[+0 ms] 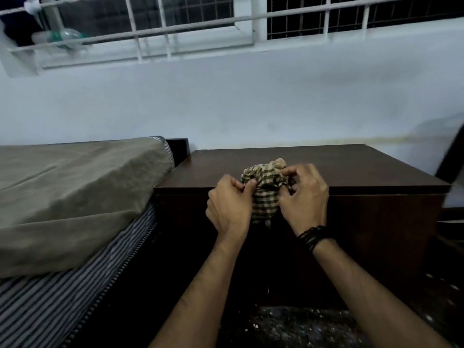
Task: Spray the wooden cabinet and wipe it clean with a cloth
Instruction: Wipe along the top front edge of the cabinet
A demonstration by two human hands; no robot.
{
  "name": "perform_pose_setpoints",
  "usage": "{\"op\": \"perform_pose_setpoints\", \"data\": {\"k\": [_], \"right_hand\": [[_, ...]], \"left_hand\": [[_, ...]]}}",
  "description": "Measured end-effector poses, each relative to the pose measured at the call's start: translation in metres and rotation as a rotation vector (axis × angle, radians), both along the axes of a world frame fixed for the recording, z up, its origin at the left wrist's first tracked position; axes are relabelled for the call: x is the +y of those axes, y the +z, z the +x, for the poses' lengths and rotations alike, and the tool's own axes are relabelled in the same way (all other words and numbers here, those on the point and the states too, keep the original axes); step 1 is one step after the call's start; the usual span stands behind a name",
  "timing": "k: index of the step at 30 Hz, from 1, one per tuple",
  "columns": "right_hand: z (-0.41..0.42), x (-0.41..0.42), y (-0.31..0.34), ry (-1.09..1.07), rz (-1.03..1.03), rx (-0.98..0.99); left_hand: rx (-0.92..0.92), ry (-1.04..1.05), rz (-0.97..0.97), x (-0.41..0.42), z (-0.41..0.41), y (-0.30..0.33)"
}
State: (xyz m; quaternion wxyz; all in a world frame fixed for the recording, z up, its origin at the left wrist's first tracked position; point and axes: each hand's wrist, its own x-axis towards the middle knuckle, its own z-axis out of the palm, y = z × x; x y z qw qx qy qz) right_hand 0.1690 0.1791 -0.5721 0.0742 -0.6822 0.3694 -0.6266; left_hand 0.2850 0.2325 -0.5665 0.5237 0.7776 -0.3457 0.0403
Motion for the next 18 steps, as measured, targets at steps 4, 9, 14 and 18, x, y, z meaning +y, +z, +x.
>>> {"op": "perform_pose_setpoints", "data": {"k": [4, 9, 14, 18], "right_hand": [[-0.037, 0.000, 0.004, -0.143, 0.027, 0.137], [-0.082, -0.016, 0.005, -0.356, -0.230, 0.583], [-0.099, -0.036, 0.001, -0.228, -0.128, 0.898], [-0.104, -0.051, 0.007, -0.081, -0.015, 0.986]], "left_hand": [[-0.407, -0.176, -0.159, -0.016, -0.033, 0.002], [-0.704, -0.368, -0.120, -0.048, -0.053, -0.012], [-0.840, -0.391, -0.004, -0.052, -0.049, -0.014], [-0.994, -0.437, 0.157, -0.049, -0.032, -0.010]]}}
